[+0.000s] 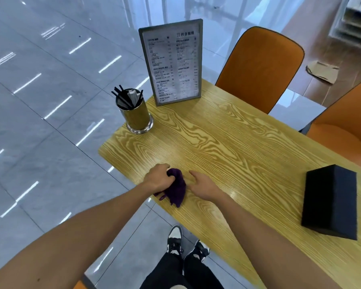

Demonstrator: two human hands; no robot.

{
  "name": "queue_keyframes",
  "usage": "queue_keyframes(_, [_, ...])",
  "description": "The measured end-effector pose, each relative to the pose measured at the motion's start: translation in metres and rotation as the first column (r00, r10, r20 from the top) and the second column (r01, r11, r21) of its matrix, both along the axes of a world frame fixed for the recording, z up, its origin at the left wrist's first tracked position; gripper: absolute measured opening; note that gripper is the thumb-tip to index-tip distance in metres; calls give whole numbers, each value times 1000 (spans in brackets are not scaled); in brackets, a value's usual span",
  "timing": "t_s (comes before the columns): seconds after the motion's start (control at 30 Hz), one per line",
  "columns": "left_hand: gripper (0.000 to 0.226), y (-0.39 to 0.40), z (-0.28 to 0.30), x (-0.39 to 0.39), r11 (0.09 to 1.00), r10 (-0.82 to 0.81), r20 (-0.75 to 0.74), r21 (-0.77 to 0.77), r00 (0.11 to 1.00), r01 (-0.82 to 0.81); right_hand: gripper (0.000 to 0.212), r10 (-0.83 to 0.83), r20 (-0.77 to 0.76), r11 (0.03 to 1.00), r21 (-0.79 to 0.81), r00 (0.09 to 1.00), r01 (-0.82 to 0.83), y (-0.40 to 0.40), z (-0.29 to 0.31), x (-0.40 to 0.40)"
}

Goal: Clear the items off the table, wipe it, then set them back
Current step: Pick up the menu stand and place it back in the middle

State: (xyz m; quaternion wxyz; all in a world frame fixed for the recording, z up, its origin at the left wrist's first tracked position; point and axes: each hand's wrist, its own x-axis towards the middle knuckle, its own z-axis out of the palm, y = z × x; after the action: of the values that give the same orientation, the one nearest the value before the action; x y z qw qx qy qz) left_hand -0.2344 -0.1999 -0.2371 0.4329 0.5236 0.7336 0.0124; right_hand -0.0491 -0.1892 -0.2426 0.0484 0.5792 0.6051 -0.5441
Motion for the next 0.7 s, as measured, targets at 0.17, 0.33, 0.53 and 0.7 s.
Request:
queue_keyframes(0.17, [68,39,46,9,985,17,10,169,1000,-19,66,57,18,988,145,998,-59,49,41,23])
queue_keyframes(0.33, [83,86,88,15,916,20,3,402,1000,-20,74,49,11,942,333,999,-50,104,86,33])
queue_keyframes(0.53, [92,145,115,13,796,120,23,595,993,-110,74,22,-84,828,559,996,29,172,135,24])
queue_keyframes(0.7, [114,196,107,-1,775,236,152,566,960,-281,82,-54,-191,808,569,980,155,223,142,4])
